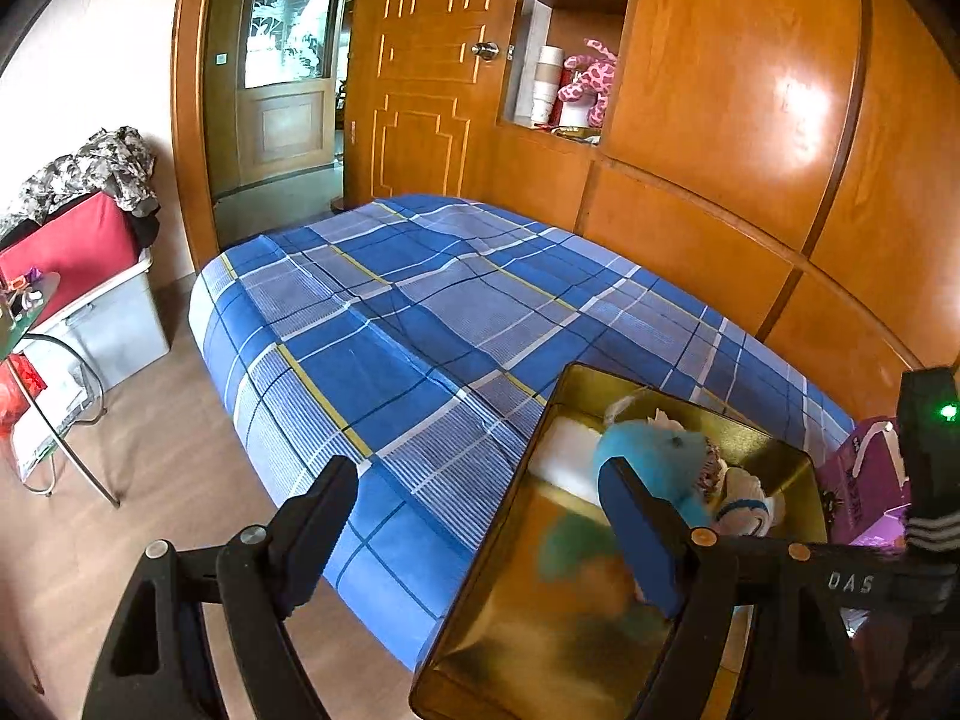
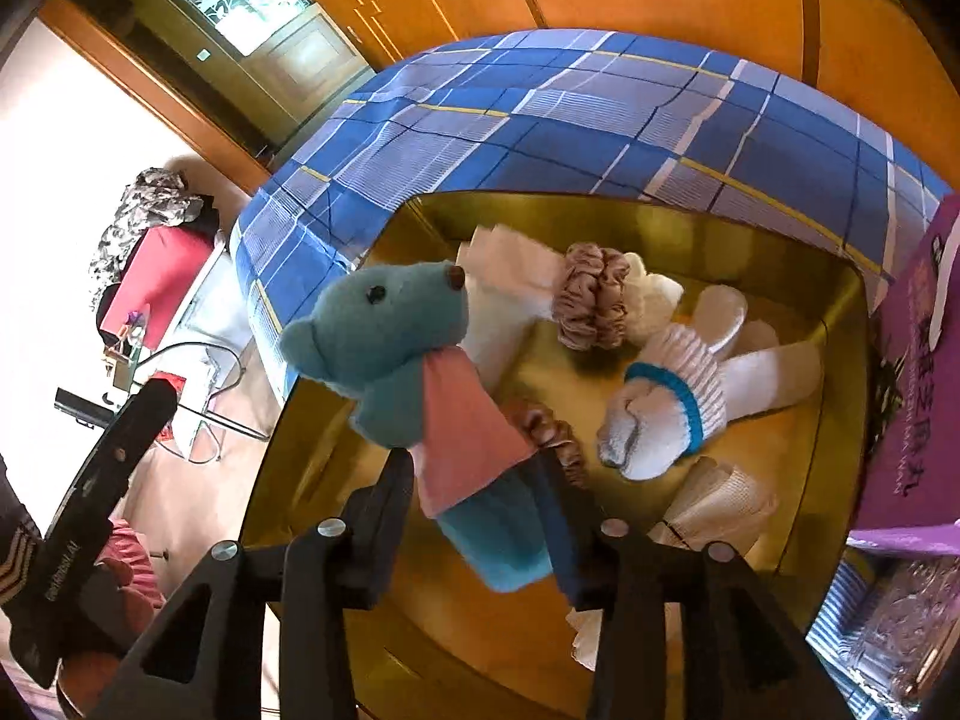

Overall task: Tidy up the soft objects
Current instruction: 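Carry the blue teddy bear into the gold tray and release it with the right gripper, then withdraw both grippers from the tray toward the red sock and pink towel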

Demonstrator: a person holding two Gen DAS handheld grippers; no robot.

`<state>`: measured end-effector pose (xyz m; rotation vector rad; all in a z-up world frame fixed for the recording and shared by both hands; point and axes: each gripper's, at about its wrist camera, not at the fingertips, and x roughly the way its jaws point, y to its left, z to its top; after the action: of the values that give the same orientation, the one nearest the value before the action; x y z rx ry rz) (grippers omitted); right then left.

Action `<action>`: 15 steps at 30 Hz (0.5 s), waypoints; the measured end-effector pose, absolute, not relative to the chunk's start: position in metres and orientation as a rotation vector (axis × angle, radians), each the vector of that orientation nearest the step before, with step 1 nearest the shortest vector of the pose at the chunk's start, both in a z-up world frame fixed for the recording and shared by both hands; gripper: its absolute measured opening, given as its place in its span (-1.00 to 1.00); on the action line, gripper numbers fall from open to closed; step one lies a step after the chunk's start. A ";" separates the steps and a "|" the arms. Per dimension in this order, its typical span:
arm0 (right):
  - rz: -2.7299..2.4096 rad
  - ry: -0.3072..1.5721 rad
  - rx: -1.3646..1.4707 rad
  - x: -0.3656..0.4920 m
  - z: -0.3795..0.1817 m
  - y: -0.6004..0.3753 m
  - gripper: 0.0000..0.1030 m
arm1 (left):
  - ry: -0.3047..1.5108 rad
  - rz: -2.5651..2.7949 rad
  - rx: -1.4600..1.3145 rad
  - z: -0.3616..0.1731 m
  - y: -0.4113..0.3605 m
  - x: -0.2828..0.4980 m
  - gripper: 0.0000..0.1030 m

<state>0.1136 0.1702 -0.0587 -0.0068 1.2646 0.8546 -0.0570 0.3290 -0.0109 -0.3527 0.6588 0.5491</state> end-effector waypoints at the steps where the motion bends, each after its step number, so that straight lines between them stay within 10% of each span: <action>1: 0.859 1.265 -0.011 0.111 -0.059 0.167 -0.20 | 0.657 0.550 -0.348 -0.011 0.328 -0.057 0.61; 15: 0.754 1.017 -0.183 0.072 -0.027 0.127 -0.20 | 0.662 0.464 -0.293 -0.006 0.293 -0.049 0.61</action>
<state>0.0722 0.1273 -0.0275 -0.1829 1.0174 0.7536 -0.0493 0.2932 -0.0061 -0.2932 0.6616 0.4645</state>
